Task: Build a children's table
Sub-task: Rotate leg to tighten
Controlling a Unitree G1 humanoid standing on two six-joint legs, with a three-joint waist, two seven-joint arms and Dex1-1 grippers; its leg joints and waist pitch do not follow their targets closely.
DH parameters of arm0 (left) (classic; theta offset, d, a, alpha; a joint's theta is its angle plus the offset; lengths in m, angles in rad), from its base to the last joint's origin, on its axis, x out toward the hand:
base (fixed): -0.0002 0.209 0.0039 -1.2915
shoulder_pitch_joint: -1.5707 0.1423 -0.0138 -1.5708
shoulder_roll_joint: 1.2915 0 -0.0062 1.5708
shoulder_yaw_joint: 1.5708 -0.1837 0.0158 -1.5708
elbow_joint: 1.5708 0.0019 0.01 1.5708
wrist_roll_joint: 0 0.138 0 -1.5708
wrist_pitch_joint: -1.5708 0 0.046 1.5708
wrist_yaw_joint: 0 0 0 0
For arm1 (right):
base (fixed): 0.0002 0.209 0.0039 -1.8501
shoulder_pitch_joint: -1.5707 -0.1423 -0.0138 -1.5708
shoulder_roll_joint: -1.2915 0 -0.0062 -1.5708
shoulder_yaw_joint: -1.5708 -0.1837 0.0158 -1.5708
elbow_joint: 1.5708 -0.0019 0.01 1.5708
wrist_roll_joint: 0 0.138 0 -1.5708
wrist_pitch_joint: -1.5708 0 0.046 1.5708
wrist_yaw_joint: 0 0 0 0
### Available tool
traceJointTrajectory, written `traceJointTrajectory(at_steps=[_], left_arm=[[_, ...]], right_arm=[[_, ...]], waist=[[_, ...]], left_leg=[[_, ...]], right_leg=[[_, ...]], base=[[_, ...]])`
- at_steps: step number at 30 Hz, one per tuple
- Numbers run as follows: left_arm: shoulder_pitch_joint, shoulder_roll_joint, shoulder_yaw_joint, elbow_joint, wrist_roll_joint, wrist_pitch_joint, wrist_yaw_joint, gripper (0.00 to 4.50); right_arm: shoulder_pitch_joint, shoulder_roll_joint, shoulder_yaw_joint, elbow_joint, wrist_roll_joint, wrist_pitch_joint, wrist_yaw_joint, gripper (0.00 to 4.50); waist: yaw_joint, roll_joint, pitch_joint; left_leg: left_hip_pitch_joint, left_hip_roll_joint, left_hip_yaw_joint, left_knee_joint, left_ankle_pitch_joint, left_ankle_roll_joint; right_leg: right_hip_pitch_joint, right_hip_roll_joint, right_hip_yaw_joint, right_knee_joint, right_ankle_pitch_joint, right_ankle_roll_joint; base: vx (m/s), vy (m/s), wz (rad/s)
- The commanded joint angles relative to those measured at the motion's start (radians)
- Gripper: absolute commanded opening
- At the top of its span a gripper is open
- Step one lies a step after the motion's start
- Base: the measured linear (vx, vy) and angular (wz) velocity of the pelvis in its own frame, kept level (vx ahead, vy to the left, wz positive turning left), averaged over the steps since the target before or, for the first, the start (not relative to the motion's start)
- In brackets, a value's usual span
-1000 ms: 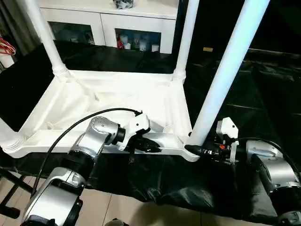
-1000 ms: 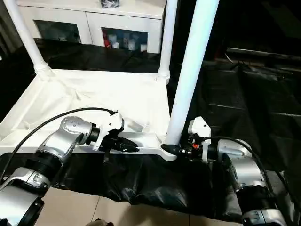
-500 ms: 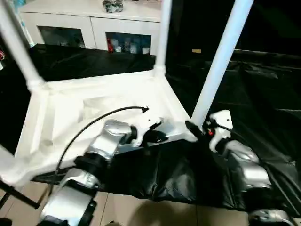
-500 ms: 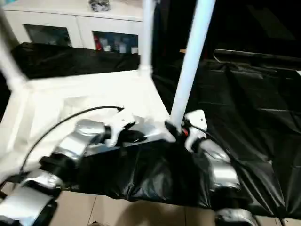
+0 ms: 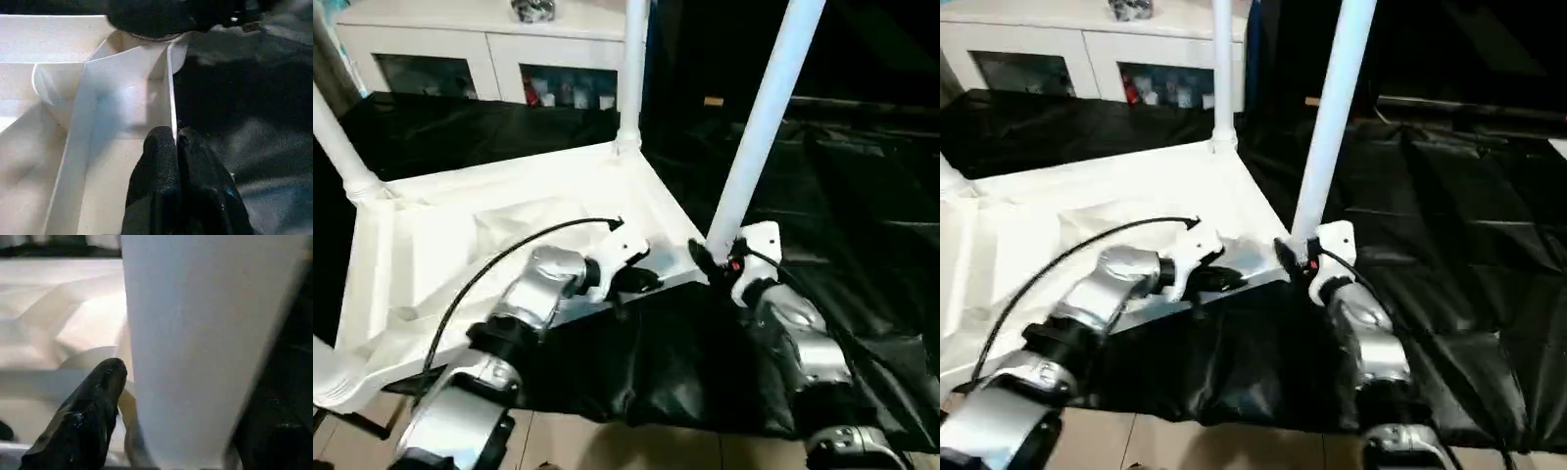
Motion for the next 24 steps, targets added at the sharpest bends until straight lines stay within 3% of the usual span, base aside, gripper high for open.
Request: traceJointTrajectory(at_steps=[1, 2, 3, 5, 7, 9, 11, 12, 13, 24], left_arm=[[-0.010, -0.019, -0.049, -0.069, -0.046, -0.051, -0.094, 0.00], [-0.007, -0.003, -0.050, -0.077, -0.051, -0.051, -0.116, 0.00], [-0.007, 0.008, -0.049, -0.081, -0.054, -0.049, -0.129, 0.00], [-0.007, 0.026, -0.043, -0.082, -0.055, -0.049, -0.149, 0.00], [-0.008, 0.043, -0.040, -0.079, -0.053, -0.051, -0.169, 0.00], [-0.010, 0.056, -0.038, -0.075, -0.050, -0.054, -0.186, 0.00], [-0.011, 0.067, -0.039, -0.074, -0.051, -0.053, -0.199, 0.00], [-0.013, 0.076, -0.039, -0.073, -0.055, -0.053, -0.210, 0.00], [-0.014, 0.086, -0.040, -0.068, -0.058, -0.058, -0.221, 0.00], [-0.030, 0.110, -0.029, -0.030, -0.059, -0.073, -0.257, 0.00]], right_arm=[[0.031, 0.013, 0.106, 0.022, 0.011, 0.051, 0.128, 3.14], [0.037, -0.015, 0.115, 0.010, 0.018, 0.051, 0.183, 3.14], [0.043, -0.039, 0.126, 0.002, 0.023, 0.053, 0.232, 3.14], [0.054, -0.082, 0.149, -0.012, 0.025, 0.049, 0.325, 3.14], [0.065, -0.122, 0.168, -0.027, 0.027, 0.048, 0.413, 3.14], [0.070, -0.155, 0.182, -0.036, 0.031, 0.050, 0.484, 3.14], [0.072, -0.182, 0.193, -0.043, 0.037, 0.057, 0.539, 3.14], [0.072, -0.207, 0.201, -0.049, 0.048, 0.063, 0.591, 2.99], [0.070, -0.237, 0.209, -0.056, 0.060, 0.063, 0.649, 2.99], [0.061, -0.278, 0.223, -0.084, 0.104, 0.085, 0.783, 2.49]], waist=[[0.009, -0.002, -0.058], [0.012, 0.001, -0.059], [0.013, -0.005, -0.059], [0.020, -0.003, -0.058], [0.026, -0.003, -0.055], [0.035, 0.004, -0.053], [0.037, 0.001, -0.054], [0.039, 0.006, -0.052], [0.041, 0.001, -0.052], [0.056, -0.006, -0.058]], left_leg=[[0.007, 0.061, -0.026, -0.059, -0.229, 0.055], [0.007, 0.062, -0.025, -0.057, -0.191, 0.072], [0.007, 0.061, -0.023, -0.055, -0.178, 0.080], [0.007, 0.064, -0.023, -0.053, -0.155, 0.101], [0.008, 0.066, -0.022, -0.054, -0.170, 0.094], [0.010, 0.070, -0.022, -0.056, -0.206, 0.077], [0.010, 0.069, -0.022, -0.057, -0.226, 0.066], [0.011, 0.070, -0.022, -0.057, -0.236, 0.062], [0.012, 0.070, -0.023, -0.057, -0.248, 0.058], [0.006, 0.068, -0.022, -0.048, -0.174, 0.081]], right_leg=[[0.040, -0.070, 0.049, -0.057, -0.101, -0.252], [0.041, -0.069, 0.049, -0.052, -0.051, -0.266], [0.040, -0.067, 0.048, -0.050, -0.031, -0.270], [0.043, -0.068, 0.046, -0.045, -0.013, -0.282], [0.041, -0.066, 0.045, -0.048, -0.049, -0.279], [0.039, -0.067, 0.044, -0.051, -0.103, -0.272], [0.041, -0.067, 0.044, -0.053, -0.130, -0.266], [0.039, -0.068, 0.045, -0.055, -0.141, -0.266], [0.040, -0.068, 0.044, -0.057, -0.156, -0.265], [0.041, -0.071, 0.043, -0.046, -0.105, -0.276]], base=[[0.000, 0.000, 0.00], [0.000, 0.000, 0.00], [0.000, 0.000, 0.00], [0.000, 0.000, 0.00], [0.000, 0.000, 0.00], [0.000, 0.000, 0.00], [0.000, 0.000, 0.00], [0.000, 0.000, 0.00], [0.000, 0.000, 0.00], [0.000, 0.000, 0.00]])
